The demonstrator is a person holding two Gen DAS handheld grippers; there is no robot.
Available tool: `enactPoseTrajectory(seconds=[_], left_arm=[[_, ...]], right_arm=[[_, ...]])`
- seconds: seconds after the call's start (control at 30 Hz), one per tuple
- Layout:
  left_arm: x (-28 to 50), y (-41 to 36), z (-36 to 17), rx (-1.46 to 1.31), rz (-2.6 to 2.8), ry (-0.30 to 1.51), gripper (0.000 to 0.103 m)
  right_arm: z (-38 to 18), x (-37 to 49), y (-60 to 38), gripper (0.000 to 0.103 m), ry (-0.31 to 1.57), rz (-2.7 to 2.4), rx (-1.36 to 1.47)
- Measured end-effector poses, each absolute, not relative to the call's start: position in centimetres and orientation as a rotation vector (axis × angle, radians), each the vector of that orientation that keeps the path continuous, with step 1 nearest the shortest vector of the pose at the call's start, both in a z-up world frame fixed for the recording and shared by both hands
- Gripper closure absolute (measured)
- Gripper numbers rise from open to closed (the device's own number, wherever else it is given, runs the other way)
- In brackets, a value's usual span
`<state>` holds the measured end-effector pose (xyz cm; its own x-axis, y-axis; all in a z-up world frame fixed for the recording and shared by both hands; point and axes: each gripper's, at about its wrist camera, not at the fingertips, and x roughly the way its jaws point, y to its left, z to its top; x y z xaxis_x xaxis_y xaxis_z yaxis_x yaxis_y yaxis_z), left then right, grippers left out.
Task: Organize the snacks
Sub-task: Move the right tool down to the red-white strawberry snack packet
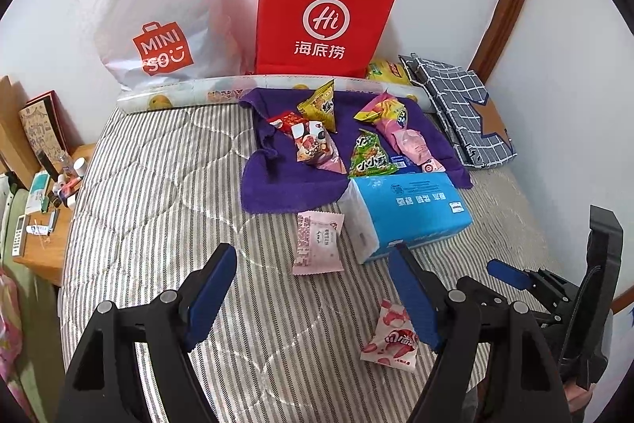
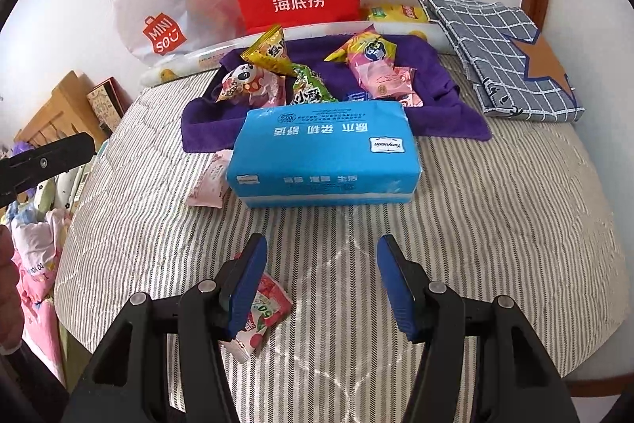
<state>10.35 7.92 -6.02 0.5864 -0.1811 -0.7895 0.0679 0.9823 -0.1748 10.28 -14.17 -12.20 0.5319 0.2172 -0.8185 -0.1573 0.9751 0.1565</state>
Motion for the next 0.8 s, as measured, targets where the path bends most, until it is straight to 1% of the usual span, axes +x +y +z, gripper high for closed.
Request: enactPoseTrajectory(seconds=[0.53, 0.73, 0.8], left_arm=[[9.9, 9.5, -6.8, -0.143, -0.132, 0.945, 0.026], [9.7, 9.7, -7.1, -0.145, -0.138, 0.948, 0.026], [9.6, 9.7, -7.2, -0.145, -0.142, 0.95, 0.026]], right_arm=[[-15.1, 9.6, -11.3, 0.045, 1.063, 0.334, 0.056], [-16.1, 8.8, -9.7, 0.04, 1.086, 0.41, 0.017], [-16.2, 8.2, -9.1, 0.032, 1.082, 0.442, -0.007]])
